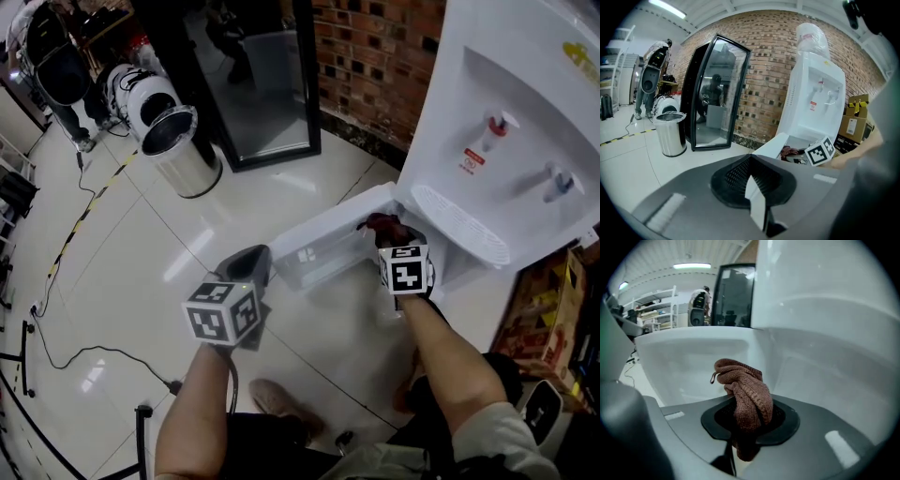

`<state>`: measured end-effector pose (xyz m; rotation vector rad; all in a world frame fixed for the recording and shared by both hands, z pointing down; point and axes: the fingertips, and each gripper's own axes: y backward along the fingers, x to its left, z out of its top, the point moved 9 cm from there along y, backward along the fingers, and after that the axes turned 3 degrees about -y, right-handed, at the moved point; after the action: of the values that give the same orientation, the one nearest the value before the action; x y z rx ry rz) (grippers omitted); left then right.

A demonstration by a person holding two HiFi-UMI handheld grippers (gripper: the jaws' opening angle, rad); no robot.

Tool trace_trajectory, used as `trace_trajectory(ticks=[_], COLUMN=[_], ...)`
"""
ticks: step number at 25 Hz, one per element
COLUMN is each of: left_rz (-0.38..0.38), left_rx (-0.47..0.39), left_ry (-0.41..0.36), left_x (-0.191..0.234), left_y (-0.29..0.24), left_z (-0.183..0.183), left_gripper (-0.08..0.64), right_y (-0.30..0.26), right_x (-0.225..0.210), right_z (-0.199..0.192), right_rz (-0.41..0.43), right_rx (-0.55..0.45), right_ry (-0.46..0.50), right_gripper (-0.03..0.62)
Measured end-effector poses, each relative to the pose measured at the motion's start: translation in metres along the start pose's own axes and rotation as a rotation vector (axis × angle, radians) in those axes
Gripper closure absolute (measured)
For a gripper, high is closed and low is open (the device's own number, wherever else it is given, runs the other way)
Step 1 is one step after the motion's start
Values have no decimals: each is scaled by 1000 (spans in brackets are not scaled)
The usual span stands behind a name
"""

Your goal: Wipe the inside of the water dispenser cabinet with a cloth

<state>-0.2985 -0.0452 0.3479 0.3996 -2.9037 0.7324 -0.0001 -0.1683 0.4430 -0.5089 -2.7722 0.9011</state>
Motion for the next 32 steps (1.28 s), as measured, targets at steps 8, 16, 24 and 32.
trace_trajectory(ticks=[8,16,24,32], left_rz=[19,45,47,67], left_rx=[-8,-8,-17,-15], left_ry=[10,14,23,6], left_x=[3,4,2,4], left_y=[-1,-2,1,-3], left_z=[3,4,3,5], left_gripper=[560,560,560,560], right_y=[54,58,24,13], right_x=[100,185,216,202], right_z=[-12,-19,-46,-38], right_rz=[377,700,703,666], right_rx=[-314,-262,-176,-201], right_ry=[-15,222,235,154], right_gripper=[486,486,486,486])
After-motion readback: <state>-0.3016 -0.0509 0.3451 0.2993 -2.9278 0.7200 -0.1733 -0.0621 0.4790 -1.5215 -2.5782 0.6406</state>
